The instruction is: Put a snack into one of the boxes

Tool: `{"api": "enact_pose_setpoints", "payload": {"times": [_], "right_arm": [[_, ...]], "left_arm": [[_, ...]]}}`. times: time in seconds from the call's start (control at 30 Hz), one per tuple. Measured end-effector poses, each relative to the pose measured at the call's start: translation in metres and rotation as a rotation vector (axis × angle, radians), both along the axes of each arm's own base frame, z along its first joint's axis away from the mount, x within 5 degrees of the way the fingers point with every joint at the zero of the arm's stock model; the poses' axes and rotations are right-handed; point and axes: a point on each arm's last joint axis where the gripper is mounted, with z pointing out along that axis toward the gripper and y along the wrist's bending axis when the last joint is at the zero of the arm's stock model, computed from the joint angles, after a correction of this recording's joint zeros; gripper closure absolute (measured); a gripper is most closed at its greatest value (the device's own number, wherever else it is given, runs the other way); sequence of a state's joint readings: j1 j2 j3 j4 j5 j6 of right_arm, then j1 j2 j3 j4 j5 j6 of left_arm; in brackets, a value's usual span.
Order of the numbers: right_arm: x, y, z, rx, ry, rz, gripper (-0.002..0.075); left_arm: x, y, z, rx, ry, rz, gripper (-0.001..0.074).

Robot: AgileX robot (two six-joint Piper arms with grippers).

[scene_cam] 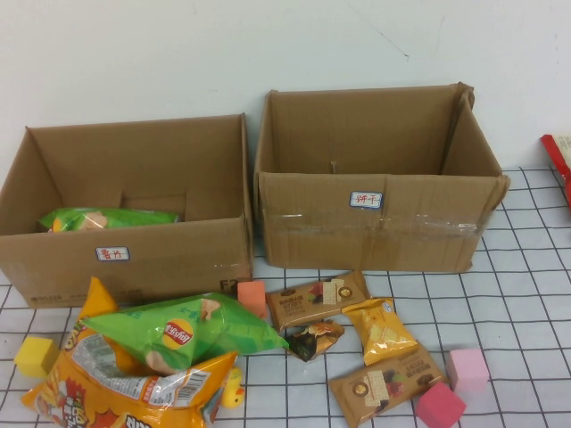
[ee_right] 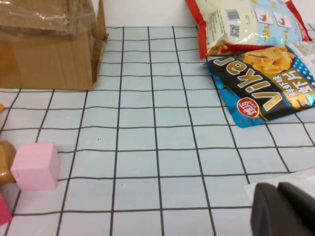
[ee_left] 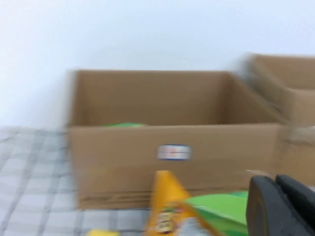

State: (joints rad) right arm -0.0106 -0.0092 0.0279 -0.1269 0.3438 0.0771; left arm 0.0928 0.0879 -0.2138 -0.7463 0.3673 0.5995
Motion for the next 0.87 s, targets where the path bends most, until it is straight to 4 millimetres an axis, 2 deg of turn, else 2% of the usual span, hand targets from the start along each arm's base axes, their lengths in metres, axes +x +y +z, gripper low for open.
{"api": "enact_pose_setpoints", "payload": {"times": [0.1,0.17,0.37,0.6,0.87], "right_arm": [[0.0,0.0,0.001,0.0,-0.002,0.0,0.0727],[0.0,0.0,0.001,0.0,-0.002,0.0,0.0727],[0.0,0.0,0.001,0.0,-0.002,0.0,0.0727],[0.0,0.0,0.001,0.0,-0.002,0.0,0.0727],[0.0,0.0,0.001,0.0,-0.002,0.0,0.0727]], "left_arm": [[-0.002,0.015,-0.019,-0.127,-0.007,0.176,0.0737],[-0.001,0.019,-0.029,-0.14,-0.024,0.221,0.0737],[0.004,0.022,-0.063,-0.016,0.026,0.247,0.0737],[0.002,0.022,-0.078,0.075,0.17,0.229,0.0737],[0.001,0.022,-0.079,0.086,0.184,0.226,0.0737]]}}
